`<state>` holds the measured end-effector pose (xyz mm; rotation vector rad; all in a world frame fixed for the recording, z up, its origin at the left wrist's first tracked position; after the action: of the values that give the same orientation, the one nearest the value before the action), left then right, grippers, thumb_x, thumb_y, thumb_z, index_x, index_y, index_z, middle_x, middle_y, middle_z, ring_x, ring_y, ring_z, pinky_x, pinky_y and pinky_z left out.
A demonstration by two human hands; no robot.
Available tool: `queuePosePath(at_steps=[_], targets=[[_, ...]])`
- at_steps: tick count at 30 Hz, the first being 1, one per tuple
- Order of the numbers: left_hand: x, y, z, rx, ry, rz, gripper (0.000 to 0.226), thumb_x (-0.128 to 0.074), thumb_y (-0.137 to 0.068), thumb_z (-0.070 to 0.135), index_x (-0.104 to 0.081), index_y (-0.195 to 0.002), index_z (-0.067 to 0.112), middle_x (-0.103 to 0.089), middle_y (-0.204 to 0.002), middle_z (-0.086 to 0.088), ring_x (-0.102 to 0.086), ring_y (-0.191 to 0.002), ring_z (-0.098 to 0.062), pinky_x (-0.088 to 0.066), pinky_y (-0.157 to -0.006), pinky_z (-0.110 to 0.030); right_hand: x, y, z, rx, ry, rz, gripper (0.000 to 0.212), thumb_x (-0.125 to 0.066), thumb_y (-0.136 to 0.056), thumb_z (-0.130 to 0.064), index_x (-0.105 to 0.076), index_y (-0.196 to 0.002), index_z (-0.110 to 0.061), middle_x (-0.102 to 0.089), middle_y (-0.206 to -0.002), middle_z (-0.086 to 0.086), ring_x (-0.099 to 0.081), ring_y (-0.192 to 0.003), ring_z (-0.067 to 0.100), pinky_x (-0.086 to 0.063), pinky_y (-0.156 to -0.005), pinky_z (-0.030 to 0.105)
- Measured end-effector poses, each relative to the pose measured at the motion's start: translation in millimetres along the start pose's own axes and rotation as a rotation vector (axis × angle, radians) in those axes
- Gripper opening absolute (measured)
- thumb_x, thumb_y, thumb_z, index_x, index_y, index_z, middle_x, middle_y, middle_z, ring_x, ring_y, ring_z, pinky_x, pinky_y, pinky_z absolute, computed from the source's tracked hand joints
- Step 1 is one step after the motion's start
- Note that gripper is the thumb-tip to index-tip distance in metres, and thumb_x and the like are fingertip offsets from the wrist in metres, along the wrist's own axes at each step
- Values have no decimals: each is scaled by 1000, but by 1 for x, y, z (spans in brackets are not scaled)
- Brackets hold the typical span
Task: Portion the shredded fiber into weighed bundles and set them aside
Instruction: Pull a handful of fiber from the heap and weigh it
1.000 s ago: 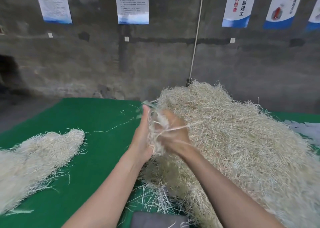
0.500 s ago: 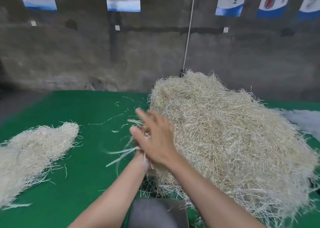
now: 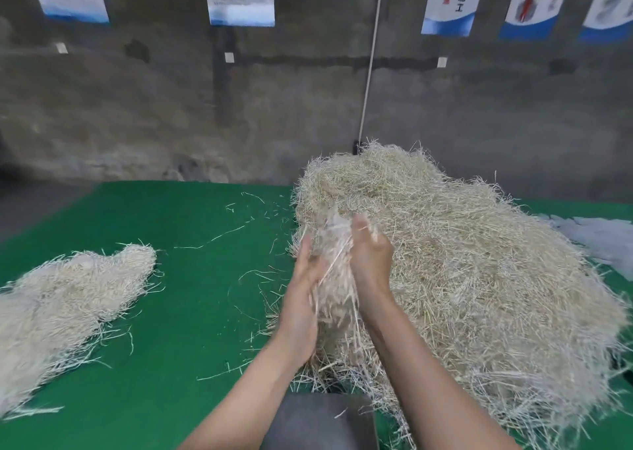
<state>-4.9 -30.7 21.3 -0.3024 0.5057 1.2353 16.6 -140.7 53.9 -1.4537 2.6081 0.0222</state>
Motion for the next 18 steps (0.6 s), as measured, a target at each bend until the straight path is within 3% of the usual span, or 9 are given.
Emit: queuePosePath(at_steps=[3, 4, 5, 6, 9, 11, 14, 16, 18], targets=[[1, 8, -29, 110, 79, -45, 75, -55, -75, 49, -26, -144, 39, -50, -131, 9, -59, -107, -14, -44, -94, -44, 4, -6, 1, -38, -93, 109, 49, -48, -97, -19, -32, -144, -14, -44, -138, 6, -58, -93, 8, -48, -81, 20], [0, 6, -33, 156, 117, -34, 84, -57, -71, 56, -30, -145, 28, -56, -129, -1, -61, -107, -21, -46, -93, -45, 1, -2, 3, 46, 40, 78, 43, -46, -98, -15, -37, -140, -16, -39, -142, 3, -38, -117, 10, -47, -80, 17], [3, 2, -34, 179, 158, 3, 92, -60, -66, 61, -34, -144, 20, -57, -129, -10, -60, -111, -27, -46, -96, -47, -6, 7, 9, 131, 221, -8, 39, -44, -99, -15, -38, -137, -16, -37, -143, 1, -40, -89, -1, -48, -85, 19], [11, -3, -31, 174, 161, 93, 98, -65, -62, 62, -34, -143, 16, -54, -132, -15, -57, -115, -30, -44, -100, -49, -16, 18, 21, 191, 404, -117, 38, -42, -100, -19, -38, -138, -16, -34, -145, 0, -46, -122, 12, -44, -96, 27], [47, -12, -16, 135, 80, 388, 111, -79, -56, 49, -27, -145, 7, -42, -143, -11, -44, -128, -31, -36, -105, -45, -22, 51, 55, 258, 708, -325, 30, -39, -99, -26, -44, -128, -22, -27, -139, -15, -25, -126, 0, -21, -114, 39], [62, -13, -10, 117, -11, 461, 108, -79, -62, 44, -24, -145, 3, -41, -137, -3, -46, -123, -32, -43, -94, -39, -12, 65, 46, 296, 522, -357, 32, -47, -90, -28, -45, -120, -35, -38, -135, -17, -34, -122, -4, -27, -110, 34], [54, -11, -14, 112, -22, 397, 82, -70, -79, 37, -28, -143, 9, -50, -126, -5, -59, -91, -27, -54, -57, -33, -21, 76, 18, 436, 396, -402, 71, -45, -81, -47, -11, -143, -53, 2, -154, -28, -1, -141, -7, -7, -113, 29], [23, -15, -19, 60, 79, 128, 58, -60, -80, 42, -47, -126, 10, -64, -114, -8, -68, -89, -22, -57, -63, -31, -39, 67, 4, 561, 644, -415, 61, -34, -90, -59, -5, -143, -55, 14, -155, -22, 10, -143, 0, 0, -115, 42], [12, -12, -12, 65, -61, 79, 67, -47, -80, 61, -50, -129, 15, -57, -130, -9, -61, -113, -18, -54, -85, -36, -38, 45, -1, 456, 733, -421, 52, -28, -95, -60, -12, -144, -52, 4, -157, -15, 2, -144, 8, -7, -117, 49]])
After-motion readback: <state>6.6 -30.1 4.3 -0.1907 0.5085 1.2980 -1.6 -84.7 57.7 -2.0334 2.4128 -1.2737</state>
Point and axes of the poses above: each hand's wrist, its own y-axis away from the middle knuckle, its own x-axis out of the back of the hand, z = x × y, the point moved 8 cm from there along -y, towards the middle knuckle
